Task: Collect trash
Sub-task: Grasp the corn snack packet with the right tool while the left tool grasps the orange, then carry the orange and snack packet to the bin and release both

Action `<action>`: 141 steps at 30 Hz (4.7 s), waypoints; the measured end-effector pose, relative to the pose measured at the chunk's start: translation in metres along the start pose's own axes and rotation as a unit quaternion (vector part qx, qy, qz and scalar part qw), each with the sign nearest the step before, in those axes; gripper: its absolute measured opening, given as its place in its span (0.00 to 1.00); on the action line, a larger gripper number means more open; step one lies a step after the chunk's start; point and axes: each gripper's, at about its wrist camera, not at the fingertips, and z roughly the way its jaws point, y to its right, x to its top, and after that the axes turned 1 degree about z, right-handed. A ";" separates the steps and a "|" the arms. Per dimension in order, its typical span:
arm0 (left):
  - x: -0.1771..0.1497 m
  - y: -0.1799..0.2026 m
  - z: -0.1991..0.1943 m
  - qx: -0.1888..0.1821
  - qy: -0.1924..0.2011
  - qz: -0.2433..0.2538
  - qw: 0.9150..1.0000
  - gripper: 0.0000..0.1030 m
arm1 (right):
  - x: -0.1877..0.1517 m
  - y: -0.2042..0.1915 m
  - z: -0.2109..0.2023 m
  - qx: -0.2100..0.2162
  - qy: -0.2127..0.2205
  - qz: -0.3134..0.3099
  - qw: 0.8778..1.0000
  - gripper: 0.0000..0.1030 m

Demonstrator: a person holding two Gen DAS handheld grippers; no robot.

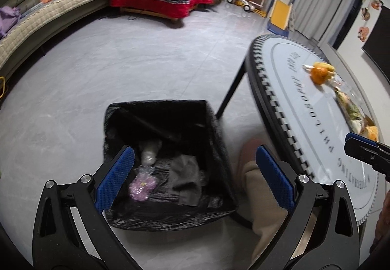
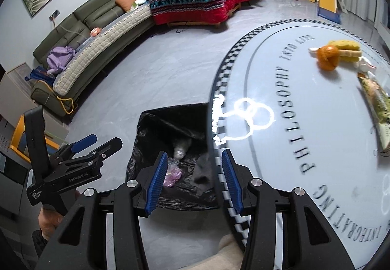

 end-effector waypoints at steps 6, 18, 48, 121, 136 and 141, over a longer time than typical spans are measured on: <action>0.025 0.059 0.010 -0.032 -0.001 0.039 0.999 0.94 | 0.011 0.054 -0.027 -0.037 0.015 0.026 0.999 0.51; 0.071 0.177 0.051 -0.076 -0.017 0.112 0.991 0.94 | 0.035 0.170 -0.063 -0.111 0.031 0.081 0.990 0.59; 0.158 0.341 0.223 -0.065 -0.078 0.160 0.982 0.94 | 0.075 0.314 0.019 -0.147 -0.045 0.074 0.985 0.50; -0.018 -0.039 0.017 0.019 -0.023 -0.022 0.999 0.55 | -0.007 -0.062 0.044 0.015 -0.045 -0.045 0.998 0.44; -0.036 -0.100 0.016 0.080 -0.021 -0.086 0.993 0.94 | 0.001 -0.099 0.096 0.015 -0.062 -0.048 0.997 0.66; -0.036 -0.104 0.017 0.073 -0.026 -0.096 0.992 0.94 | -0.004 -0.091 0.092 0.020 -0.063 -0.041 0.997 0.66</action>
